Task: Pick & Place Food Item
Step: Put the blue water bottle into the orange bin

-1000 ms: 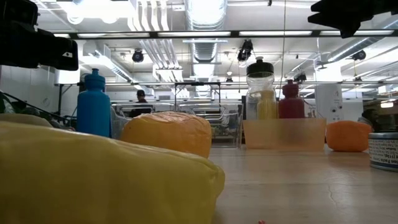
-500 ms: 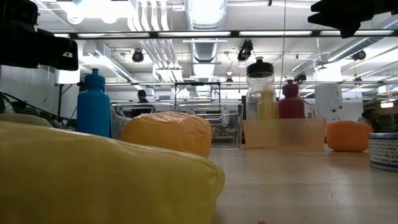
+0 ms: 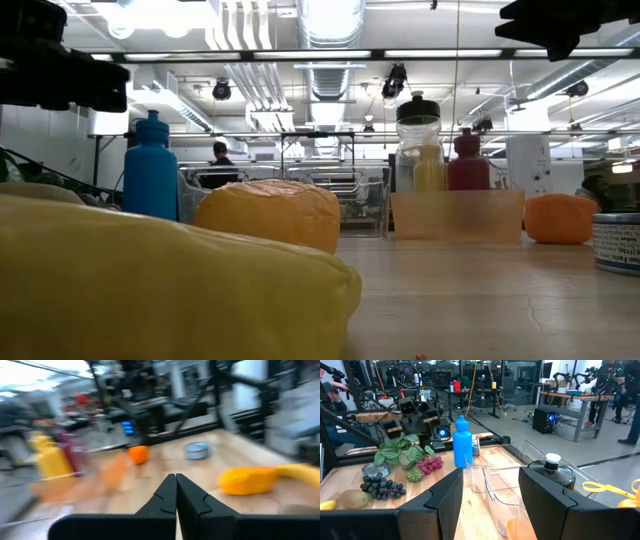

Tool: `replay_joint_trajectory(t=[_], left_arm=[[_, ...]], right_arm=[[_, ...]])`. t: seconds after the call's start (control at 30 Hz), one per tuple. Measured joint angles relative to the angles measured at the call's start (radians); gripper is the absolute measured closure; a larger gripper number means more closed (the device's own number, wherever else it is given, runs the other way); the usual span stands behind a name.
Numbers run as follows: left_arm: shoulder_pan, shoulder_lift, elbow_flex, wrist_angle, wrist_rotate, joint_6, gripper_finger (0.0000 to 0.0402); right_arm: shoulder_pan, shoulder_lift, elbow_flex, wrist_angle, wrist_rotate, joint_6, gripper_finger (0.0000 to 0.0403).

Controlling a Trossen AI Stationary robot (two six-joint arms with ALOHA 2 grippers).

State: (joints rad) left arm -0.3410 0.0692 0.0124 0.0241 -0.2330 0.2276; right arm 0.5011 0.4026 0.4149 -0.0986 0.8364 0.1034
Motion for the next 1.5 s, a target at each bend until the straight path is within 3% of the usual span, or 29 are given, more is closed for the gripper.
replay_joint_trajectory(t=[0.13, 0.23, 0.4, 0.63, 0.73, 0.83, 0.97, 1.1, 1.33, 1.5], left_arm=[[0.000, 0.000, 0.000, 0.016, -0.152, 0.110, 0.0400], [0.000, 0.000, 0.000, 0.021, -0.201, 0.199, 0.0400], [0.000, 0.000, 0.000, 0.022, -0.205, 0.374, 0.0400], [0.000, 0.000, 0.000, 0.024, -0.198, 0.741, 0.0400], [0.000, 0.000, -0.001, 0.026, -0.178, 0.764, 0.0400], [0.000, 0.000, -0.001, 0.028, -0.176, 0.664, 0.0400], [0.000, 0.000, -0.004, 0.081, -0.190, 0.314, 0.0400], [0.000, 0.000, -0.003, 0.202, -0.279, 0.024, 0.0400], [0.000, 0.003, 0.011, 0.215, -0.360, -0.134, 0.0400], [0.000, 0.084, 0.127, 0.126, -0.404, -0.184, 0.0400]], right_arm=[[0.000, 0.000, 0.000, 0.000, 0.000, -0.001, 0.0213], [0.000, 0.000, 0.000, 0.000, 0.000, -0.001, 0.0213], [0.000, 0.000, 0.000, 0.000, 0.000, -0.001, 0.0213], [0.000, 0.000, 0.000, 0.000, 0.000, 0.000, 0.0213], [0.000, 0.000, 0.000, 0.000, 0.000, -0.001, 0.0213], [0.000, 0.000, 0.000, 0.000, 0.000, 0.000, 0.0213], [0.000, 0.000, 0.000, 0.000, 0.000, 0.000, 0.0213], [0.000, 0.000, 0.000, 0.000, 0.000, -0.001, 0.0213], [0.000, 0.000, 0.000, 0.000, 0.000, -0.001, 0.0213], [0.000, 0.000, 0.000, 0.000, 0.000, -0.001, 0.0213]])
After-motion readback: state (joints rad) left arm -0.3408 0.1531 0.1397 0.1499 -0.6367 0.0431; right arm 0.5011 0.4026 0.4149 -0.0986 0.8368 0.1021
